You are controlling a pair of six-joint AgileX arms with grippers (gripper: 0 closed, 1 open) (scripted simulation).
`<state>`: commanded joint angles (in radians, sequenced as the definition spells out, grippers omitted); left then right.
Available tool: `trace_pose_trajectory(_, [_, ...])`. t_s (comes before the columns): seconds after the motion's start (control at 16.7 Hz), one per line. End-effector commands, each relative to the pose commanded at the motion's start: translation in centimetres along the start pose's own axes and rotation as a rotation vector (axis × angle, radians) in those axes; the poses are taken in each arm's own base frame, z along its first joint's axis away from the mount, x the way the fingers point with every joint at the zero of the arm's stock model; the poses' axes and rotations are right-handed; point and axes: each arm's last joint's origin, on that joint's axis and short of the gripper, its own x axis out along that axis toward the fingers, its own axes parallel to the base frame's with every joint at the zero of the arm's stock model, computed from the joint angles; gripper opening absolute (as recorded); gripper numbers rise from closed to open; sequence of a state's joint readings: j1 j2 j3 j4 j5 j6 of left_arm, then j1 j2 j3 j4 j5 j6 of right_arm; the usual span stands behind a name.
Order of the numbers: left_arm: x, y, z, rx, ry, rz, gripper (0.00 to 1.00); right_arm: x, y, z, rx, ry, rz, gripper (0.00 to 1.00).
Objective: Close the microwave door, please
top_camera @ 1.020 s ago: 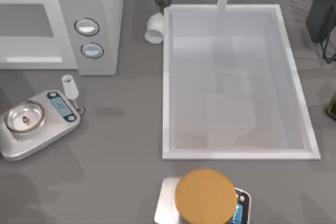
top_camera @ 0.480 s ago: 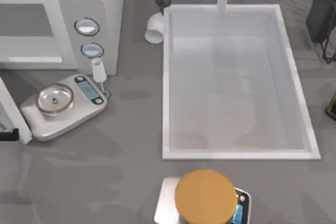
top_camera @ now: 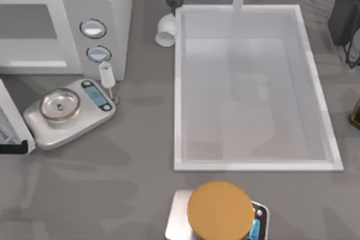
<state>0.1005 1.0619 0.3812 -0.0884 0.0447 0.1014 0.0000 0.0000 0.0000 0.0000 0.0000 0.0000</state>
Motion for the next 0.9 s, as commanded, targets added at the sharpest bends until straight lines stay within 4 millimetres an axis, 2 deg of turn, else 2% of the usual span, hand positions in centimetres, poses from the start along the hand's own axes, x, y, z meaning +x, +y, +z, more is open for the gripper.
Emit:
trace_pose_trajectory(0.18, [-0.7,0.1,1.8,0.014,-0.044,-0.006,0.0,0.0,0.0,0.0,0.0,0.0,0.0,1.0])
trace_pose_trajectory(0.36, [-1.6,0.3,5.2,0.034,-0.1,-0.012,0.0,0.0,0.0,0.0,0.0,0.0,0.0,1.0])
trace_pose_trajectory(0.48, [-1.5,0.5,7.0,0.04,-0.12,-0.011,0.0,0.0,0.0,0.0,0.0,0.0,0.0,1.0])
trace_pose_trajectory(0.66, [0.5,0.8,8.4,0.03,-0.103,0.004,0.0,0.0,0.0,0.0,0.0,0.0,0.0,1.0])
trace_pose_trajectory(0.9, [5.3,0.7,7.6,0.004,-0.035,0.016,0.0,0.0,0.0,0.0,0.0,0.0,0.0,1.0])
